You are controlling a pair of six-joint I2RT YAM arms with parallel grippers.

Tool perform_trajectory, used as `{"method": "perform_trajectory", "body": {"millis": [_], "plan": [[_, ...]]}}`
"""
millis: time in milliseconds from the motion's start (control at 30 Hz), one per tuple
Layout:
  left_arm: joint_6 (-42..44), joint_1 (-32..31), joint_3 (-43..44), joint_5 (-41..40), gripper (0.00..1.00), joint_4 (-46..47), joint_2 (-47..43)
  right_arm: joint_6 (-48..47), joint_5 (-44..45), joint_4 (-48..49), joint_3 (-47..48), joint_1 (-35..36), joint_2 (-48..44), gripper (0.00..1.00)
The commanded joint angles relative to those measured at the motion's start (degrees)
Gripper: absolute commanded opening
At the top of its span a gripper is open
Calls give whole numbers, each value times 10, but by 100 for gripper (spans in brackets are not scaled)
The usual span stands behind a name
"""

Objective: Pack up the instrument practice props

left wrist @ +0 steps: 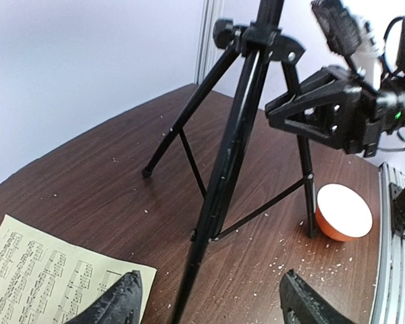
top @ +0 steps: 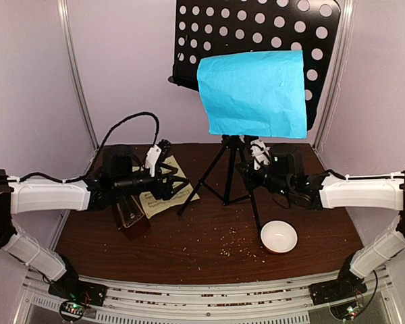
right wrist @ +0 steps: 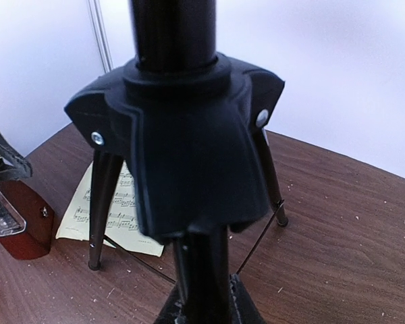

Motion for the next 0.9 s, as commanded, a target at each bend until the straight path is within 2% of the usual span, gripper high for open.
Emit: {"method": "perform_trajectory", "body": {"millis": [0,67,100,300,433,567,867], "plan": [[-50,2,-24,-10,74,49,-71,75,40,23,10,5,24,0],[-79,2,-23,10,75,56,-97,78,38,25,12,7,26,1],[-91,2,-20,25,75,57,-107,79,36,26,12,7,26,6],[-154,-2,16,105,75,72,-134,79,28,27,5,7,5,49],[-173,-23,58,129,75,75,-110,80,26,27,-9,8,-22,68],[-181,-41,103,139,75,91,-72,88,26,22,-28,6,-55,75],[-259,-45,153,217,74,200,-10,98,21,1,-59,6,-108,79]]}}
